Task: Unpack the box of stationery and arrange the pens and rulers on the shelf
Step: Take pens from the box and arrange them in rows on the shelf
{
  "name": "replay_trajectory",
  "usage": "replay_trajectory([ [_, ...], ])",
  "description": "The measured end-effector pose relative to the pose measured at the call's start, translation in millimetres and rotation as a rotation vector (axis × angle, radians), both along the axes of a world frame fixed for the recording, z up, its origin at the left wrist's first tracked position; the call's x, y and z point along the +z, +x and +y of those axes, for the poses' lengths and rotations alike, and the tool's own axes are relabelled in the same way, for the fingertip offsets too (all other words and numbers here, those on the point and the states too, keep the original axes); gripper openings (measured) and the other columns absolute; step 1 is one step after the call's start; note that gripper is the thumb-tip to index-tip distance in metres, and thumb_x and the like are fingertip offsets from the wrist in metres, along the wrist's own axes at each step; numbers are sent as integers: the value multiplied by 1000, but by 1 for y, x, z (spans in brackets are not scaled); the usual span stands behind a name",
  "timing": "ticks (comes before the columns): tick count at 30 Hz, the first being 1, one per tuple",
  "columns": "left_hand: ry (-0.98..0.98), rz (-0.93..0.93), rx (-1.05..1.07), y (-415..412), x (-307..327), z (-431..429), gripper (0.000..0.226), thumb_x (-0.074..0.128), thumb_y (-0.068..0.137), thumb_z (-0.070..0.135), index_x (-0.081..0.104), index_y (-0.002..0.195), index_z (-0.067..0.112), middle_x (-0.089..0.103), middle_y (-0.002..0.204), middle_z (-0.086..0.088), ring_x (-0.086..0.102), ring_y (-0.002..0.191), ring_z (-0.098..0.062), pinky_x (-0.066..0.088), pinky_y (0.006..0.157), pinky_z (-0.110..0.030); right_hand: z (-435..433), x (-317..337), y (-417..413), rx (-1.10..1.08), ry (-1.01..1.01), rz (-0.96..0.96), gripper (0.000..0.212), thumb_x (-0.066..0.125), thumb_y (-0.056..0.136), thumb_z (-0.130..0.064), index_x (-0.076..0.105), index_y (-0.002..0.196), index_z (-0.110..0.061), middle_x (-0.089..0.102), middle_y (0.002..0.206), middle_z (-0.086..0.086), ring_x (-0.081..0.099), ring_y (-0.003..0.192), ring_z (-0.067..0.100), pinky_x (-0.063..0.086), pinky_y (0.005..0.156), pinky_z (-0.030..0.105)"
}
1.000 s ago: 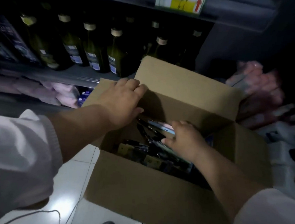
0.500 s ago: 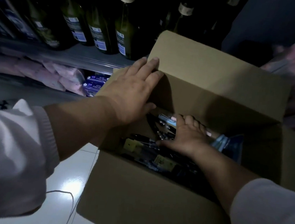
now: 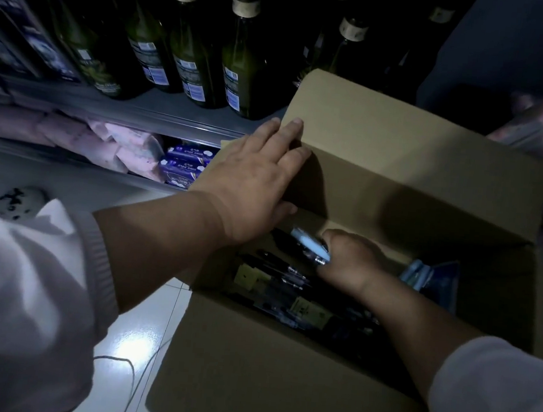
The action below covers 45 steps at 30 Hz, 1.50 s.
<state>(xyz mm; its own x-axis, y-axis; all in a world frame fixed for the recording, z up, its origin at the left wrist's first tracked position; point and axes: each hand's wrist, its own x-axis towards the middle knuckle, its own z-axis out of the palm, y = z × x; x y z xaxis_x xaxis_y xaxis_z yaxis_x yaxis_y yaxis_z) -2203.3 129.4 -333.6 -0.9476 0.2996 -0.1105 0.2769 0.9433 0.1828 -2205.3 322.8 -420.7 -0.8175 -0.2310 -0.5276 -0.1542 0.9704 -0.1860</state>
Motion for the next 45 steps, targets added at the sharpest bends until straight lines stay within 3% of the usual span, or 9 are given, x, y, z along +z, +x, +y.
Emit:
replay_trajectory([
  [5, 16, -19, 11, 2, 9, 4, 75, 49, 92, 48, 12, 151, 22, -9, 160, -1, -8, 147, -22, 1, 118, -39, 13, 26, -4, -119, -216, -12, 17, 62, 87, -27, 51, 100, -21, 56, 81, -4, 51, 68, 12, 34, 58, 25],
  [9, 105, -29, 42, 10, 31, 10, 68, 44, 95, 43, 14, 151, 19, 4, 160, -2, -6, 147, -19, -4, 119, -37, 21, 64, 3, -178, -401, -86, 13, 57, 90, -18, 52, 101, -23, 58, 81, 0, 55, 70, 14, 44, 63, 27],
  [15, 455, -121, 248, 22, 100, 27, 64, 50, 96, 36, 20, 150, 17, 25, 155, -6, 25, 141, -21, 22, 114, -30, 27, 159, 10, -419, -756, -259, 22, 62, 90, -11, 56, 104, -26, 69, 96, 7, 66, 79, 16, 52, 80, 38],
  [18, 718, -268, 355, 27, 141, 40, 70, 51, 95, 38, 12, 151, 24, 43, 143, -6, 51, 122, -21, 40, 106, -38, 31, 214, 13, -495, -898, -298, 19, 59, 91, -4, 55, 100, -21, 68, 92, 8, 64, 73, 14, 48, 68, 29],
  [22, 950, -229, 442, 28, 207, 58, 74, 56, 93, 33, 9, 151, 26, 54, 131, -4, 54, 117, -20, 43, 102, -43, 39, 281, 19, -490, -996, -295, 15, 57, 91, 2, 54, 95, -13, 61, 80, 5, 62, 65, 13, 46, 54, 21],
  [25, 1147, -245, 536, 31, 259, 71, 27, 56, 94, 22, 45, 119, 24, 64, 106, -9, 65, 91, -21, 53, 85, -41, 46, 330, 27, -469, -1052, -289, 17, 54, 91, 5, 54, 100, -10, 63, 80, 4, 62, 62, 10, 46, 52, 18],
  [28, 1284, -343, 595, 36, 306, 81, 5, 54, 95, 15, 54, 99, 17, 66, 95, -10, 63, 72, -17, 50, 66, -31, 53, 376, 39, -449, -1085, -271, 18, 52, 91, 6, 53, 96, -11, 65, 81, 6, 61, 62, 14, 47, 53, 18],
  [35, 1384, -341, 510, 53, 392, 100, 12, 53, 96, 19, 53, 84, 18, 62, 76, -2, 59, 68, -16, 47, 64, -27, 82, 463, 74, -588, -1173, -162, 13, 53, 94, -3, 55, 96, -16, 67, 81, 6, 65, 63, 19, 47, 64, 32],
  [45, 1272, -444, 157, 116, 473, 137, 24, 45, 99, 32, 64, 98, 17, 48, 77, -5, 56, 58, -18, 53, 59, -31, 104, 552, 164, -808, -1337, 109, 11, 54, 93, -6, 56, 91, -15, 52, 63, 1, 48, 49, 13, 40, 49, 25],
])
